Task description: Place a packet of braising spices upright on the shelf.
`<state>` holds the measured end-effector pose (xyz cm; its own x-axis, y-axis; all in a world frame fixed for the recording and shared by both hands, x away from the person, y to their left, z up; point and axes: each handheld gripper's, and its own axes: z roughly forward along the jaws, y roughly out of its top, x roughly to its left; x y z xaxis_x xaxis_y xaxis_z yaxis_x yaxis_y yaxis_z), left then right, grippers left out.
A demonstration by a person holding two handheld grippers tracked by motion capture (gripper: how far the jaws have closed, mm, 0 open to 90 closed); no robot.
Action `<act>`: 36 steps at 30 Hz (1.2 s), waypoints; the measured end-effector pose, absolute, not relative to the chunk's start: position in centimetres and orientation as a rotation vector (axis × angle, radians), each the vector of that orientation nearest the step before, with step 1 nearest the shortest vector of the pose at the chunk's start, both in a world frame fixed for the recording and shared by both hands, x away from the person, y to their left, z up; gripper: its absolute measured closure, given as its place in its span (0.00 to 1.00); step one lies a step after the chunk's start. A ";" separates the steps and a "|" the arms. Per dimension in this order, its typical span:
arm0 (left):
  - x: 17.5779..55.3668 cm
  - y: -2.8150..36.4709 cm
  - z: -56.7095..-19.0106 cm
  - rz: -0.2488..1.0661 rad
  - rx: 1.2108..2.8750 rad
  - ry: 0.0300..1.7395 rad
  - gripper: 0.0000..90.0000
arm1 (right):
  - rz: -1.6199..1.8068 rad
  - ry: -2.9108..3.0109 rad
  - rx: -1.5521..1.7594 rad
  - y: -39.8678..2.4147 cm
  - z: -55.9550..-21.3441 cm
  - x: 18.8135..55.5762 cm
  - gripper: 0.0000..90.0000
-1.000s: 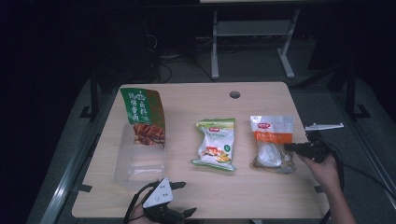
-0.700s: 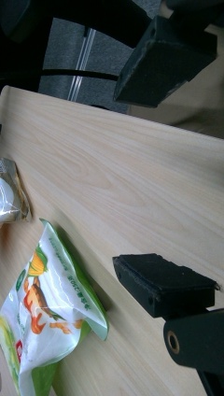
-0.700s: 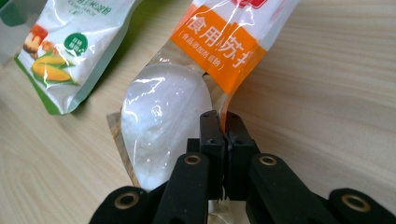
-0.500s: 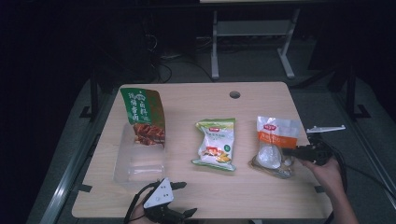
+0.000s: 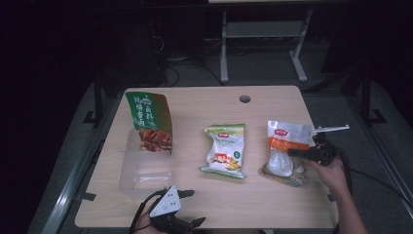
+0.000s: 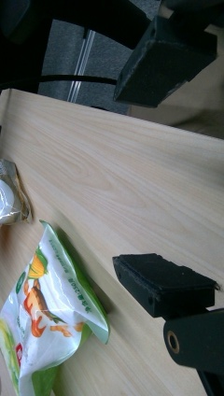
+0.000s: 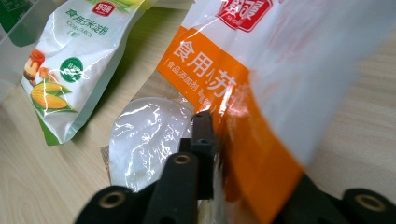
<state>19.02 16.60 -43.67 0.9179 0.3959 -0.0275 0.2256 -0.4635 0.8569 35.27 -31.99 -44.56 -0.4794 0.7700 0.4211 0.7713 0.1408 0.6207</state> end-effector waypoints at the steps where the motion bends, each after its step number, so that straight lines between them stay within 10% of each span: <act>1: 19.0 16.6 -43.7 0.213 2.070 0.447 0.19 | -1.288 -2.386 -1.602 -31.9 -44.4 35.2 0.96; 36: 18.8 16.6 -43.6 0.220 2.073 0.444 0.19 | -1.430 -2.592 -1.394 -26.6 -37.1 32.5 1.00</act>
